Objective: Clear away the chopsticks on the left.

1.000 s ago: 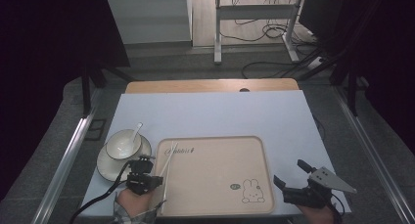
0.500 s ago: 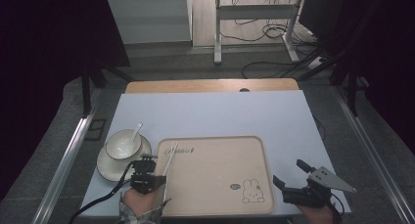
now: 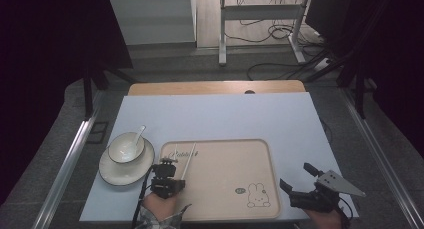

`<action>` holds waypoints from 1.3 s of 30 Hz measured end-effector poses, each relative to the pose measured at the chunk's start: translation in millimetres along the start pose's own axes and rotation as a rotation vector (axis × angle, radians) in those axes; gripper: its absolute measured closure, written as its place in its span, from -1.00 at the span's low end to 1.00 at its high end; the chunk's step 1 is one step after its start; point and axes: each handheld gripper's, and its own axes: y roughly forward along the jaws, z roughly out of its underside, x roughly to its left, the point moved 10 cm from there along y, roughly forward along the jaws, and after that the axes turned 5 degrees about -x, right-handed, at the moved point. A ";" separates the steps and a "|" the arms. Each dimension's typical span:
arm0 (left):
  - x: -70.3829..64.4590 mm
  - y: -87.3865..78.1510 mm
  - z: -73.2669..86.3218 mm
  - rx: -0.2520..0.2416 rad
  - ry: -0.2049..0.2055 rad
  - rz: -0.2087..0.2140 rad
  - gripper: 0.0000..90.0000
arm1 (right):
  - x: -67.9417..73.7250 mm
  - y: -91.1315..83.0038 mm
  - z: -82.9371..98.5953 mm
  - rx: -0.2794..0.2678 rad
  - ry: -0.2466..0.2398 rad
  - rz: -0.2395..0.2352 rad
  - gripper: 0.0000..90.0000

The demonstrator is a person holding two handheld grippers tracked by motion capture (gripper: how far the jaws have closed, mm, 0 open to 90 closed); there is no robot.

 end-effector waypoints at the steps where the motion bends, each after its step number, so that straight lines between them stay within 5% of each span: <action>1: 1.0 1.1 1.3 0.002 -0.002 0.000 0.88 | -0.2 0.2 -0.2 -0.001 -0.001 0.000 -1.00; 5: 2.5 3.3 3.3 -0.007 -0.021 0.014 0.88 | 0.3 1.0 0.3 0.002 -0.003 -0.003 -1.00; 33: -1.8 1.1 1.4 -0.024 0.040 0.026 0.70 | 0.1 1.4 0.9 0.005 -0.002 -0.006 -1.00; 39: -0.2 -7.9 -9.4 -0.023 0.079 0.020 0.88 | 0.0 1.3 0.7 0.006 -0.001 -0.007 -1.00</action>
